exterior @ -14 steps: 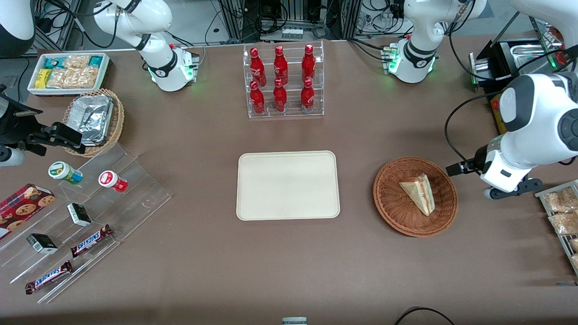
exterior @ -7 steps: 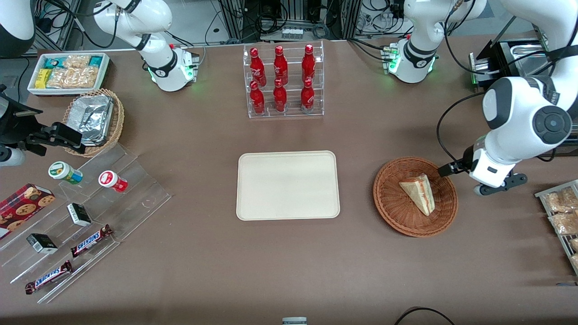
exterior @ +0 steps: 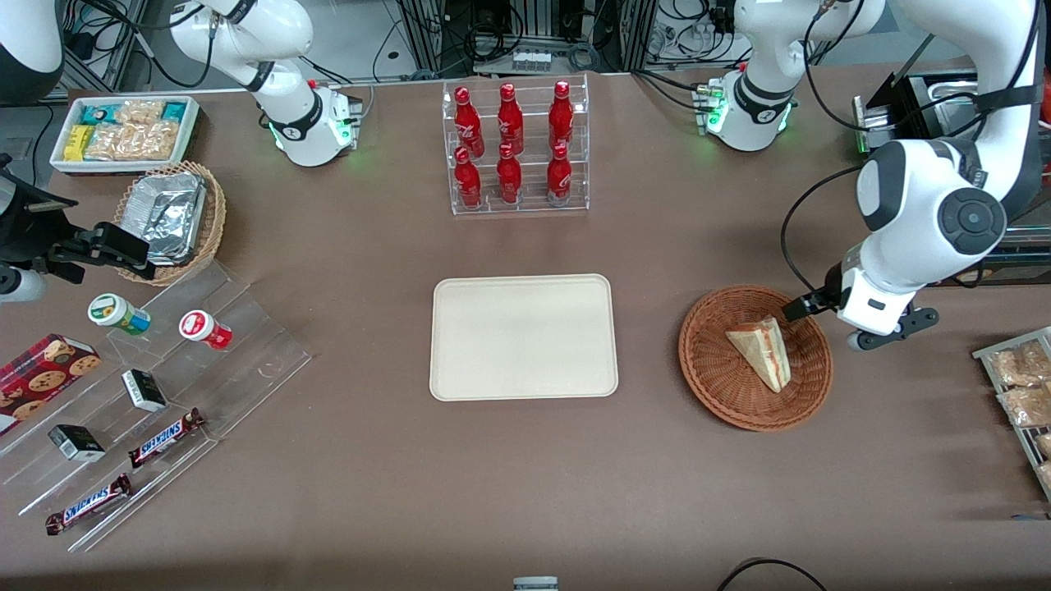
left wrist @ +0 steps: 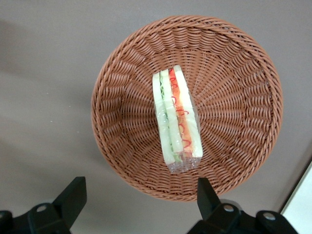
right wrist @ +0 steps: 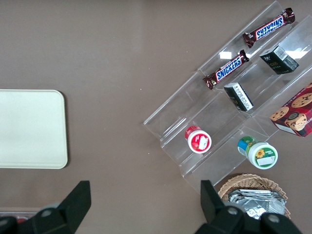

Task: Place sandwich from basket to tray
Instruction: 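Move the open left gripper over the wrapped sandwich in the basket, then lower the left gripper onto the sandwich and close on it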

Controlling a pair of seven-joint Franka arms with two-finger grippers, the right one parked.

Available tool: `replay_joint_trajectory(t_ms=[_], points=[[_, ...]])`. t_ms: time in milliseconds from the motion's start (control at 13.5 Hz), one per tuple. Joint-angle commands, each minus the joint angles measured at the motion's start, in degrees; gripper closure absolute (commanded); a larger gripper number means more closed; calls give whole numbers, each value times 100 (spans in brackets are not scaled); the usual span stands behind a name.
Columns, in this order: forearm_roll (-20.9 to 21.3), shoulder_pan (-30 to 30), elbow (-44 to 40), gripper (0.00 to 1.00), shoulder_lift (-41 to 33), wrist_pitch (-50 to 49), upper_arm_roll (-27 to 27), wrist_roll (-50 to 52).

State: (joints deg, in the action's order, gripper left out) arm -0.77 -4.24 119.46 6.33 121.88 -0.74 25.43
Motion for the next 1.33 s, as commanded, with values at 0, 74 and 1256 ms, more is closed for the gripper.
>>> replay_joint_trajectory(t_ms=[0, 74, 1256], points=[[-55, -33, 322, 0, -115, 335, -5, 295], [-55, -33, 341, 0, -106, 388, -5, 383], [24, -86, 499, 0, 676, 1347, -269, 911]])
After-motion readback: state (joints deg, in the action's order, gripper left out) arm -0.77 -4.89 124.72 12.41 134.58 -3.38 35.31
